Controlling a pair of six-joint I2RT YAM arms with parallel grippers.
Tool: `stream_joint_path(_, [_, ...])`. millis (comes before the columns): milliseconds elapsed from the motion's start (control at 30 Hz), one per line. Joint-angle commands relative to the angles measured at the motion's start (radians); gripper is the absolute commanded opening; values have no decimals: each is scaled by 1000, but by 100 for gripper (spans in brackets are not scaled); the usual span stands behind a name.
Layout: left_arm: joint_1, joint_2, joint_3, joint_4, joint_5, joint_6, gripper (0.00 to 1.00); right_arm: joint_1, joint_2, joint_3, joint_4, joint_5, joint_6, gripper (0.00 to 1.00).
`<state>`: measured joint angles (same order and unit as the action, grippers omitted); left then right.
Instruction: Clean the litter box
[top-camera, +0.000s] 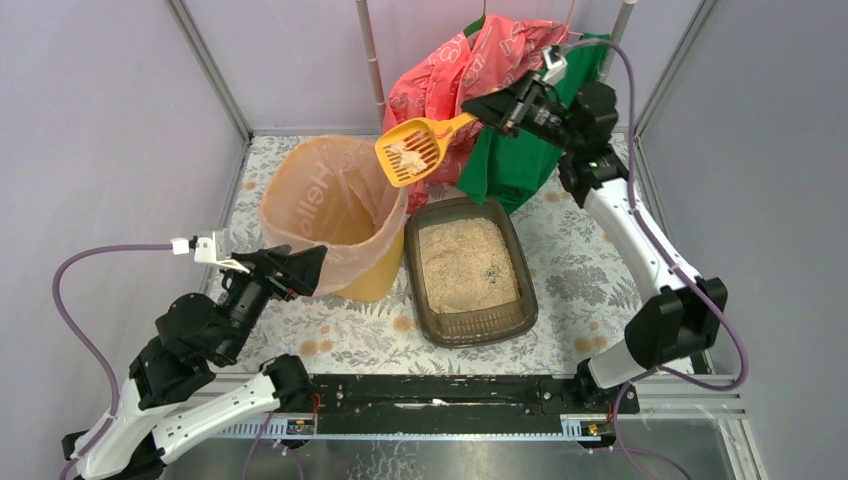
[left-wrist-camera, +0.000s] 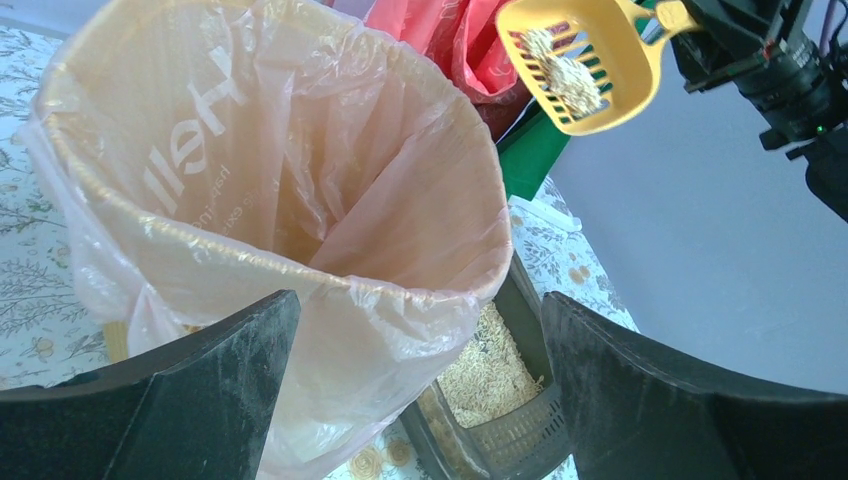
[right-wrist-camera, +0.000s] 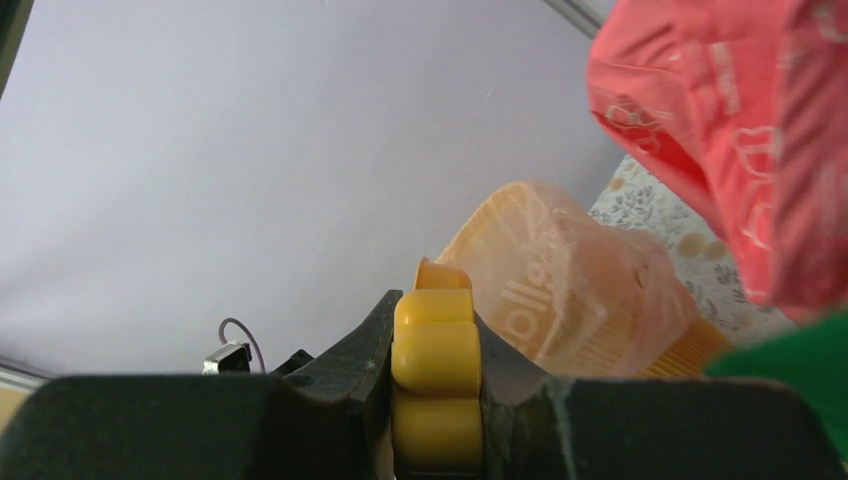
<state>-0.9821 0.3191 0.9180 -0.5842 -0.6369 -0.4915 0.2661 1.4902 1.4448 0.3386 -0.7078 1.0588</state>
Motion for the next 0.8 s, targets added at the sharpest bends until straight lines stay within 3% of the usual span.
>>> stream_joint_path(0, [-6, -33, 22, -33, -31, 4, 99, 100, 100, 163, -58, 54, -64, 0])
stream_joint_path(100, [-6, -54, 31, -65, -44, -1, 99, 167, 194, 265, -120, 72, -127, 0])
stream_joint_path(267, [-5, -86, 46, -121, -73, -10, 99, 287, 338, 519, -464, 180, -439, 0])
stream_joint_path(500, [-7, -106, 36, -154, -99, -27, 99, 454, 448, 799, -763, 362, -754, 0])
stream_joint_path(667, [-7, -92, 25, -151, -99, -30, 99, 551, 443, 847, -811, 511, -894, 0])
stream_joint_path(767, [-7, -87, 18, -145, -99, -30, 99, 558, 406, 801, -775, 516, -905, 0])
